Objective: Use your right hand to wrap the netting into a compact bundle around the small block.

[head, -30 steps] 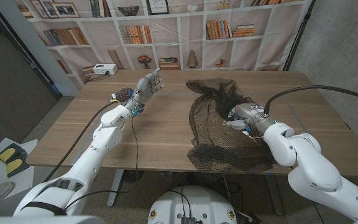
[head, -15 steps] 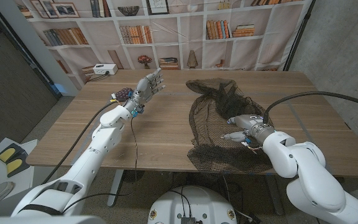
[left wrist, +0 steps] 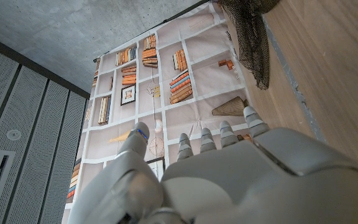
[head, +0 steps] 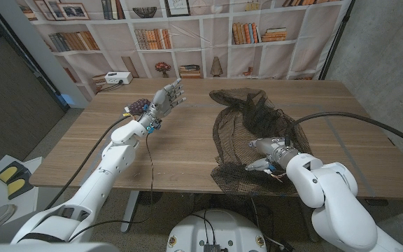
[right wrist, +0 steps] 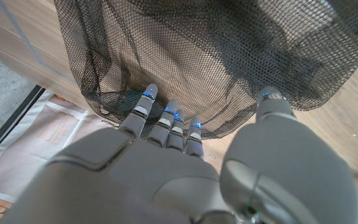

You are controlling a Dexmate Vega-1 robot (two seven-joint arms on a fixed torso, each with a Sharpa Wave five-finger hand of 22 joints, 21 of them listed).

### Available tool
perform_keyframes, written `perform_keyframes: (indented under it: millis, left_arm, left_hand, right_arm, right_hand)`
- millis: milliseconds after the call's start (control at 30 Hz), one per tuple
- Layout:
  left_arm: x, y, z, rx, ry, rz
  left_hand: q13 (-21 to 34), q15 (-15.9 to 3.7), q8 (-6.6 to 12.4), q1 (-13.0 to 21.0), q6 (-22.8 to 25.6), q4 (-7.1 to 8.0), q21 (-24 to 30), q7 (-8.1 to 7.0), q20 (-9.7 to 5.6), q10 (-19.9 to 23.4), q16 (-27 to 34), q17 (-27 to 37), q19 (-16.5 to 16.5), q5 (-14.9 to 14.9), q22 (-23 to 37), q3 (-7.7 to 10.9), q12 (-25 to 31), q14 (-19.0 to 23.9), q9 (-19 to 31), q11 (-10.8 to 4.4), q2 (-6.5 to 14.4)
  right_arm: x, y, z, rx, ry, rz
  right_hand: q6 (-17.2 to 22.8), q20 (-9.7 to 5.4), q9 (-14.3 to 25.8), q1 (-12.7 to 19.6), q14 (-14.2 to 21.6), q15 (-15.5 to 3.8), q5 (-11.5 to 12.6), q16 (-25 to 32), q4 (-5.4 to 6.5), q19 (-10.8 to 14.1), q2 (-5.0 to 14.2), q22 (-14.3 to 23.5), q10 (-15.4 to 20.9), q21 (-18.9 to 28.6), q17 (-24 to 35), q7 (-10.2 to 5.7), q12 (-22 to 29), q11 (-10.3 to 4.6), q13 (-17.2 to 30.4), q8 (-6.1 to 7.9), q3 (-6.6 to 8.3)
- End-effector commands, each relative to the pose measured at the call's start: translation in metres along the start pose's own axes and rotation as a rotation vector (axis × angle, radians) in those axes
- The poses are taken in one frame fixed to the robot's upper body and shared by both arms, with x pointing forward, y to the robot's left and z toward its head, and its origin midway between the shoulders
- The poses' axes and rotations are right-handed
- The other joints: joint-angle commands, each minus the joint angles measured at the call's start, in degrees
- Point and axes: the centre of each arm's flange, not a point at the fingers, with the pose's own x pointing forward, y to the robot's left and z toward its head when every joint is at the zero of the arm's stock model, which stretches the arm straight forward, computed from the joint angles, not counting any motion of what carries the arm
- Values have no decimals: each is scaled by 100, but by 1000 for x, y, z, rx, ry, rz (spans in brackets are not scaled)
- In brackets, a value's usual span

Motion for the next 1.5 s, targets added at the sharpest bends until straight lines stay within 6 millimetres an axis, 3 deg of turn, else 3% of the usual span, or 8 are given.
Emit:
perform_keyframes:
  millis: [33, 333, 533, 767, 1100, 1167, 1267, 1500]
  left_arm:
    - [0, 3, 1, 1, 0, 0]
    - [3, 5, 1, 3, 5, 0]
    - [5, 7, 2, 3, 3, 0]
    - [6, 8, 2, -4, 4, -3]
    - [8, 10, 3, -4, 2, -8]
    - [8, 11, 3, -6, 2, -6]
    - [8, 12, 2, -7, 3, -5]
    - [7, 13, 1, -8, 8, -5]
  left_hand:
    - [20, -1, -4, -29, 50, 1, -4, -6, 38, -4, 0, 6, 32, 17, 18, 30, -12, 28, 28, -11, -17]
    - [20, 3, -6, -36, 49, 2, -5, -10, 38, 3, -1, 7, 33, 16, 18, 30, -11, 27, 28, -1, -20]
    - [19, 0, -6, -42, 50, 3, -6, -12, 38, -1, -1, 7, 34, 15, 18, 30, -13, 24, 28, -16, -23]
    - [19, 8, -6, -49, 52, 5, -8, -10, 38, 7, 0, 8, 33, 13, 18, 29, -11, 27, 28, -14, -26]
    - [19, 8, -5, -61, 58, 9, -9, -5, 38, 9, 3, 9, 34, 11, 18, 28, -12, 35, 28, -8, -29]
    - [19, 12, -6, -64, 56, 10, -9, -6, 38, 10, 3, 9, 36, 10, 18, 28, -12, 33, 28, -16, -30]
    - [19, 14, -7, -67, 55, 11, -10, -6, 38, 10, 3, 9, 36, 10, 18, 28, -12, 35, 28, -7, -30]
    - [19, 14, -7, -76, 57, 14, -10, -1, 38, 10, 4, 10, 38, 9, 19, 27, -14, 38, 28, -4, -32]
  right_arm:
    - [11, 10, 19, -78, -20, 78]
    - [20, 14, 26, -106, -36, 75]
    - [25, 19, 26, -105, -38, 74]
    - [32, 27, 30, -129, -38, 85]
    - [40, 42, 28, -153, -2, 83]
    - [40, 47, 26, -153, -2, 36]
    - [41, 53, 23, -147, -3, 1]
    - [42, 61, 21, -120, -32, -134]
  right_hand:
    - [-59, -12, 10, 102, -173, 51, 48, -15, -56, -113, 23, 16, -131, -50, 11, -12, -46, 21, 23, 22, 0]
    - [-29, -73, 7, 278, -378, 141, 121, -7, -111, -339, 169, 20, -263, -163, -4, -3, -76, 37, 33, 79, 46]
    - [98, 34, 7, 440, -350, 136, 186, 53, -176, -532, 248, 28, -189, -255, -21, -41, -29, -21, 40, 141, 90]
    - [346, -18, 13, 692, -164, -4, 273, 150, -293, -393, 297, 38, -11, -216, -47, 120, 54, -130, 51, 239, 150]
    - [588, -233, 28, 1020, 214, -265, 359, 355, -394, -260, 331, 51, 328, -189, -5, 66, 205, -182, 85, 313, 155]
    - [983, -305, 78, 1106, 561, -392, 345, 576, -369, -97, 379, 62, 742, -139, 104, 132, 404, -139, 138, 491, 79]
    - [1836, -363, 165, 1399, 1143, -631, 347, 1000, -388, 243, 446, 65, 1490, -43, 366, 31, 805, -272, 271, 890, -68]
    - [4012, -563, 469, 2095, 2489, -1040, 459, 1724, -413, 1000, 789, 54, 2963, 192, 798, 159, 1567, -439, 532, 2133, -118]
